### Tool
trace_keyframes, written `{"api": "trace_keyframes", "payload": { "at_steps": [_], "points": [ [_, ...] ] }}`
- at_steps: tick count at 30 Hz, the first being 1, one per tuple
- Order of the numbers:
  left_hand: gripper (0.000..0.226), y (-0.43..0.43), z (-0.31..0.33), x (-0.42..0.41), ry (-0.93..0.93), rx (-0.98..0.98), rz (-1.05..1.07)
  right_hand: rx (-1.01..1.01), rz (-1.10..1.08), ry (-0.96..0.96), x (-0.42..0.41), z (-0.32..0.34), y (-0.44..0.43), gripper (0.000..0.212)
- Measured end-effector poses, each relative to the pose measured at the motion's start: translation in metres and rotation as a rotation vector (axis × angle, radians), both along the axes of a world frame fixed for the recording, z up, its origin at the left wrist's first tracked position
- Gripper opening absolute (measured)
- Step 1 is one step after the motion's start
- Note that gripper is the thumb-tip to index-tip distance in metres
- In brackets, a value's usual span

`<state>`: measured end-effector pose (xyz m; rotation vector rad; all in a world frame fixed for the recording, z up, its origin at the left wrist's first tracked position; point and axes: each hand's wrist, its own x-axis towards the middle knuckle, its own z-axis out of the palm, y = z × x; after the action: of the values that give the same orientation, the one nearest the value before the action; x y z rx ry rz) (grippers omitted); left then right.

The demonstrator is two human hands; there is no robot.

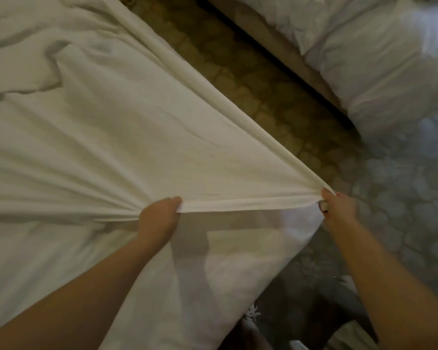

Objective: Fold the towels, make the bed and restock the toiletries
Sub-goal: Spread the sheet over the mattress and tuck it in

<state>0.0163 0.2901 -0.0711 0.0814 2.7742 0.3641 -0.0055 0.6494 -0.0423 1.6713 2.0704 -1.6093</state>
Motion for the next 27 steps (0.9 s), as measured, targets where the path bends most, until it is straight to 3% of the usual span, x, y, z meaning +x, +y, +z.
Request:
{"api": "trace_keyframes", "payload": {
  "at_steps": [7,9,11,13,18,23,27],
  "points": [
    [0.036,0.085,-0.031,0.065,-0.072,0.054,0.070,0.016,-0.068,0.022,-0.022,-0.036,0.049,0.025],
    [0.035,0.095,-0.033,0.067,0.017,-0.009,0.119,-0.159,-0.108,0.057,-0.020,-0.048,0.053,0.019],
    [0.043,0.102,-0.027,0.066,0.043,-0.041,0.158,-0.384,-0.156,0.115,-0.012,-0.058,0.053,0.035],
    [0.049,0.107,-0.020,0.066,0.076,-0.035,0.165,-0.463,-0.173,0.150,-0.008,-0.062,0.052,0.046],
    [0.074,0.125,-0.012,0.066,0.006,0.019,0.127,-0.394,-0.022,0.058,-0.021,-0.055,0.058,0.039],
    [0.065,0.152,-0.003,0.065,-0.065,0.011,0.190,-0.119,0.009,0.104,-0.028,-0.035,0.095,0.026],
    [0.063,0.162,0.027,0.066,-0.014,0.026,0.199,-0.192,0.104,0.099,-0.018,-0.021,0.104,0.031]
  ]
}}
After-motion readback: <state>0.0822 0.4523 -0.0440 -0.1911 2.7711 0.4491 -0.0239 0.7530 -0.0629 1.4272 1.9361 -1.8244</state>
